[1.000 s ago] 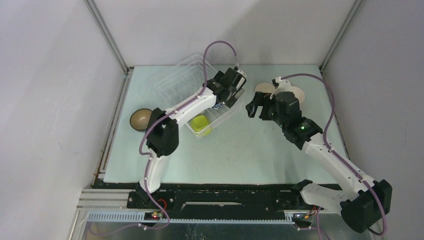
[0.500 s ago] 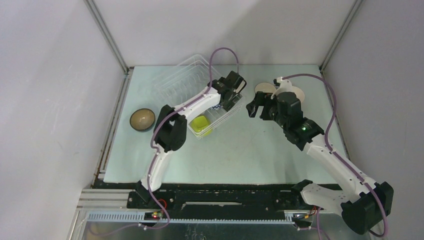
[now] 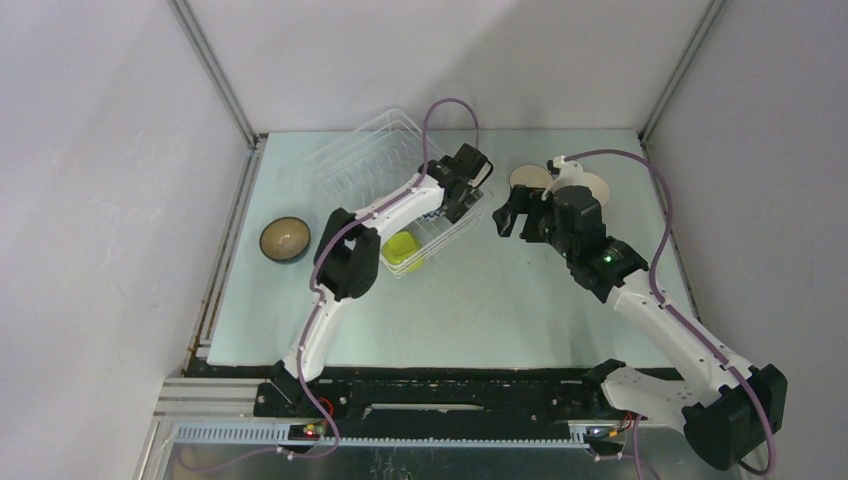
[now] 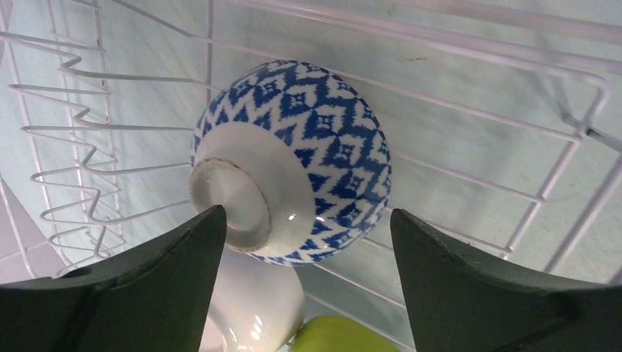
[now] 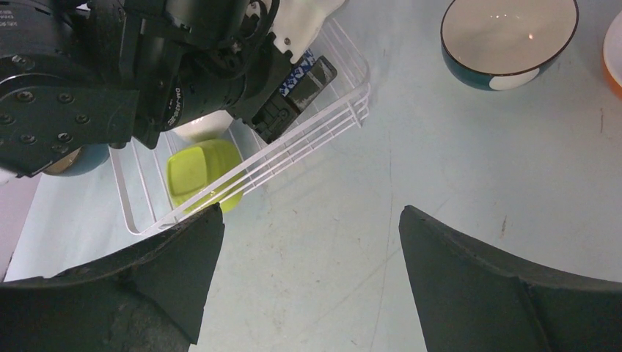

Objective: Unload the bowls from the dish rack

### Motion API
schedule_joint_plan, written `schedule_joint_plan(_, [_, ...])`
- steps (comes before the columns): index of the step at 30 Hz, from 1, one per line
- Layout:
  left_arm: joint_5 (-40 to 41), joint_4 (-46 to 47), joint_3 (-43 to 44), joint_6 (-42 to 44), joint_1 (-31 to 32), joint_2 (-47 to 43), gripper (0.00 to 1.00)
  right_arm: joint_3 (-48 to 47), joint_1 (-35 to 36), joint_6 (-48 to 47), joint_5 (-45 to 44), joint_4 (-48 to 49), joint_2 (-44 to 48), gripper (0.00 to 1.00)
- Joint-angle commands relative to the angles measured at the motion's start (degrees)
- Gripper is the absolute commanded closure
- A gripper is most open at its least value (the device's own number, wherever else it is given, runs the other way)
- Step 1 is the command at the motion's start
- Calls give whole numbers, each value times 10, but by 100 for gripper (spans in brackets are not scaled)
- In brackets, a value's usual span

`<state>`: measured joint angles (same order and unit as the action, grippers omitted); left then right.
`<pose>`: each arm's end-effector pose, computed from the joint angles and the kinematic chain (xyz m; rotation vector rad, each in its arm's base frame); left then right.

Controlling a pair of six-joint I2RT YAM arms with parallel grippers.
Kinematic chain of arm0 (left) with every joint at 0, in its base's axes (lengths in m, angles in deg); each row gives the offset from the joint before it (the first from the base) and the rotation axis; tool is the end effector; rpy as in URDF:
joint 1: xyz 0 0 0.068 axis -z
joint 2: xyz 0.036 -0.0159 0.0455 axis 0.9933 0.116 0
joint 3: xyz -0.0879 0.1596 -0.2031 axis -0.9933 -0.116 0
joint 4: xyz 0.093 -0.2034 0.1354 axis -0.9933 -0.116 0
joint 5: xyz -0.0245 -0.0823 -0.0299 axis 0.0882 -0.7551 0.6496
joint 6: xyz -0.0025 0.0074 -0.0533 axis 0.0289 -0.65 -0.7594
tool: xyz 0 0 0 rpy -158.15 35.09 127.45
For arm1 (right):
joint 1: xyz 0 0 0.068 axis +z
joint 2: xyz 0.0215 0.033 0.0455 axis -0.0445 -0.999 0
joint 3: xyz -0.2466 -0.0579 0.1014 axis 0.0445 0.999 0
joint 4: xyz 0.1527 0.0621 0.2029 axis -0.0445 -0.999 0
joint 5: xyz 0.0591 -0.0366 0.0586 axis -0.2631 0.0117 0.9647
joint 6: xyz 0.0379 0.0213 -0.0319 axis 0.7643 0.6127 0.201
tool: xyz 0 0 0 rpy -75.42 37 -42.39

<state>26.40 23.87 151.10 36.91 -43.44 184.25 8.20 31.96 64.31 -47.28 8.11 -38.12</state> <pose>0.4011 -0.3167 0.2095 0.9635 2.3091 0.3419 0.2127 0.1148 0.3330 -0.0441 1.9973 0.4655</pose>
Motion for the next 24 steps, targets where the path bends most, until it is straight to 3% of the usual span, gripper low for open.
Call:
schedule_joint_plan(1, [32,-4,46,9,-11,20,13,0,5,-5,-6,19,6,3])
schedule_joint_plan(24, [114,47,28,4,-9,37,9,0,4,-7,-4,25,3,3])
